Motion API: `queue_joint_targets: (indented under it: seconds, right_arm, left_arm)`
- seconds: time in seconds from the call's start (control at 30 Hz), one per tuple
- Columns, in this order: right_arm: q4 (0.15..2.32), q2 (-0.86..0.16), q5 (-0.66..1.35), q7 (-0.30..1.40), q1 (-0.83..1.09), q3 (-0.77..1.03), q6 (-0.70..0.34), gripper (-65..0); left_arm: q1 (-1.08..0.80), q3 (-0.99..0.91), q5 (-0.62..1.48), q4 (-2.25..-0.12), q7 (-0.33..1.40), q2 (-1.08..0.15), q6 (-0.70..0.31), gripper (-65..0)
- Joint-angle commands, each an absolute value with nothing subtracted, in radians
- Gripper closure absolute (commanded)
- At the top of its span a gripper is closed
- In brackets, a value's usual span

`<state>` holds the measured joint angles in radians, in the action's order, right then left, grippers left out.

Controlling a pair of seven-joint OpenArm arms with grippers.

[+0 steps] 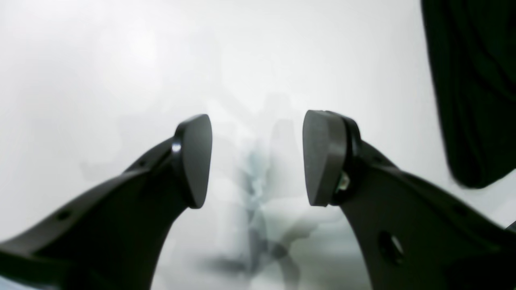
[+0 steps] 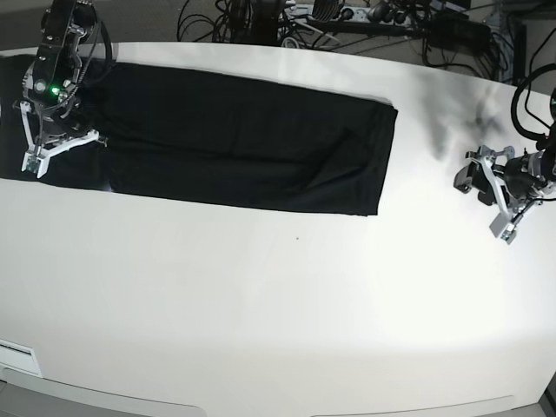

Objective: Fold the T-shirt properly
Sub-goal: 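Release the folded hem and raise both grippers, then grasp the folded strip's end with the left gripper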

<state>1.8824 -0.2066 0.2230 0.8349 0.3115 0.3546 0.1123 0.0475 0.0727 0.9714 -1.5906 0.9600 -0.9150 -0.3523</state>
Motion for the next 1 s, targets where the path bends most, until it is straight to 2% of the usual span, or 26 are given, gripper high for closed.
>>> queue_joint_targets:
  seconds: [0.0,0.07,0.2,0.3,0.47,0.7,0.97]
  right_arm:
    - [1.932,-0.222,0.196,0.804,0.302,0.361,0.116,0.0]
    - [1.982,-0.223,0.153,0.811,0.302,0.361,0.112,-0.3]
    - [2.025,-0.223,0.072,0.843,0.311,0.361,0.091,-14.8]
    - [2.025,-0.223,0.050,0.858,0.326,0.361,0.046,-18.5]
    - [2.025,-0.225,0.051,0.875,0.338,0.361,0.041,-18.5]
    - [2.025,-0.225,0.050,0.876,0.339,0.361,0.040,-18.5]
    - [2.025,-0.226,0.047,0.876,0.338,0.361,0.026,-18.5]
  left_arm:
    - [0.067,0.053,0.981,-1.602,0.942,-0.920,-0.326,-36.8]
    - [0.066,0.027,0.981,-1.602,0.943,-0.884,-0.294,-36.8]
    - [0.064,-0.104,1.042,-1.602,0.994,-0.783,-0.287,-36.8]
    - [0.057,-0.172,1.082,-1.599,1.050,-0.729,-0.310,-37.1]
    - [0.018,-0.178,1.051,-1.578,1.047,-0.644,-0.317,-41.6]
    - [-0.014,-0.178,0.998,-1.530,1.020,-0.489,-0.260,-41.6]
    - [-0.063,-0.177,1.024,-1.517,1.048,-0.362,-0.261,-41.6]
